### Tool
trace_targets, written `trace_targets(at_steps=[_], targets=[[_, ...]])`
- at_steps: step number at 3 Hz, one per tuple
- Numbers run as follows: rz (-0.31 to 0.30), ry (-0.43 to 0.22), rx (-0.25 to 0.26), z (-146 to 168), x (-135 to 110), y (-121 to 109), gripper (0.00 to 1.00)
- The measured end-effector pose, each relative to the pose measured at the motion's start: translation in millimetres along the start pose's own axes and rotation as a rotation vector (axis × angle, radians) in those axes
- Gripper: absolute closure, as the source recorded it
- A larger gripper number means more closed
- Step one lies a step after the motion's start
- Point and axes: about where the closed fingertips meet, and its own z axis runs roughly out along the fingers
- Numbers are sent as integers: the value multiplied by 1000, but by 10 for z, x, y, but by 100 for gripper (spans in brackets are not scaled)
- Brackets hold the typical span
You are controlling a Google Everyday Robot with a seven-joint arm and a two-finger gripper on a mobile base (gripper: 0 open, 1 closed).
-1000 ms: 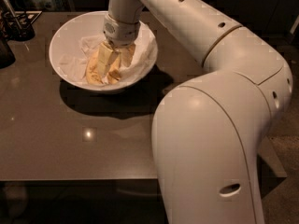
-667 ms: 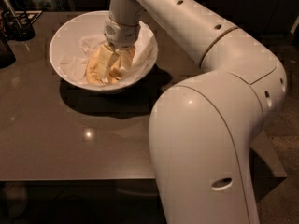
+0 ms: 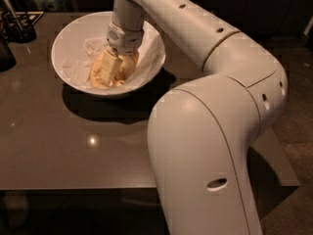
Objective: Pick banana from white bowl
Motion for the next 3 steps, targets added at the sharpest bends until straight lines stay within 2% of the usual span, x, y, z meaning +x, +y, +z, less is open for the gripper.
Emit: trace_targets(at_steps=[1, 2, 3], targets=[[-9, 2, -7, 6, -26, 8, 59], [-9, 2, -7, 6, -26, 7, 83], [-9, 2, -7, 6, -26, 7, 100]])
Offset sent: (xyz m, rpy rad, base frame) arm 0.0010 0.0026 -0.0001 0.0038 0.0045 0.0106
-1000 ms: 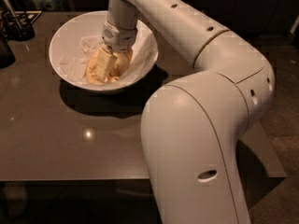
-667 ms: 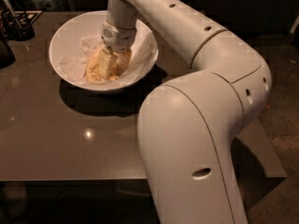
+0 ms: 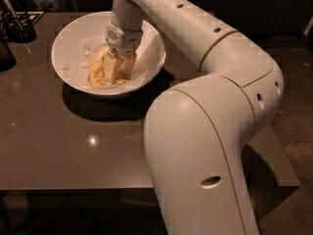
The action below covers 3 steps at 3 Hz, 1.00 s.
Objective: Pick banana from white bowl
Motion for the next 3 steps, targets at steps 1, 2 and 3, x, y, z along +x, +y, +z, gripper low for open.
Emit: trace_targets(at_steps=[1, 2, 3], targets=[[-28, -81, -4, -189, 35, 1, 100], [-71, -182, -14, -518, 169, 50, 100], [-141, -239, 3, -730, 278, 155, 100]])
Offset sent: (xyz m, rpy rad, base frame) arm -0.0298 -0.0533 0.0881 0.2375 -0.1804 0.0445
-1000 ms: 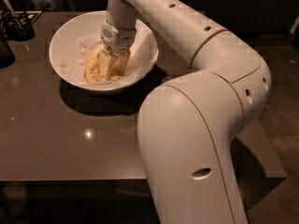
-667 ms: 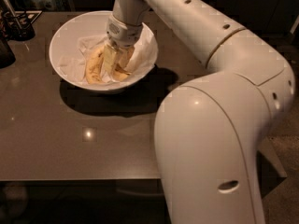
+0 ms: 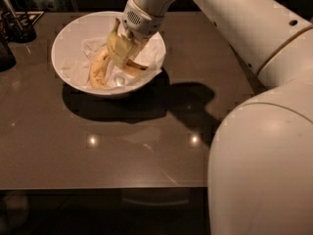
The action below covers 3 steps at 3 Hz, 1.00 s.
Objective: Pick banana from white bowl
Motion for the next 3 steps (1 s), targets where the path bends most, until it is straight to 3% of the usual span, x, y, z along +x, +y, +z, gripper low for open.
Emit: trace_targets(at_steps=[1, 3], targets=[[-13, -1, 1, 5, -46, 17, 100], [-17, -2, 20, -411, -61, 467, 100]])
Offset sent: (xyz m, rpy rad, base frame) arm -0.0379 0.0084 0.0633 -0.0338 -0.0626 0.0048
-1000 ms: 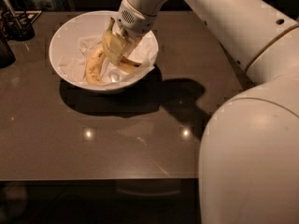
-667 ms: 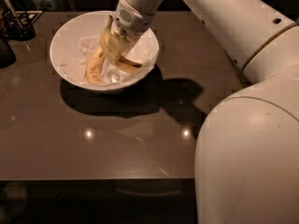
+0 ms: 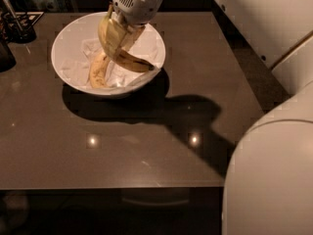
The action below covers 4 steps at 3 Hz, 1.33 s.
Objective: Pick banana from white bowl
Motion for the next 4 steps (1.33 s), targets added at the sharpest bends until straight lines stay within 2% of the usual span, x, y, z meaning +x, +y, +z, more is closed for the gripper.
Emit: trace_targets(at_steps=[1, 2, 4], targets=[[20, 12, -19, -118, 57, 173, 100], [52, 39, -60, -123, 189, 328, 100], [143, 69, -94, -209, 529, 606, 100]])
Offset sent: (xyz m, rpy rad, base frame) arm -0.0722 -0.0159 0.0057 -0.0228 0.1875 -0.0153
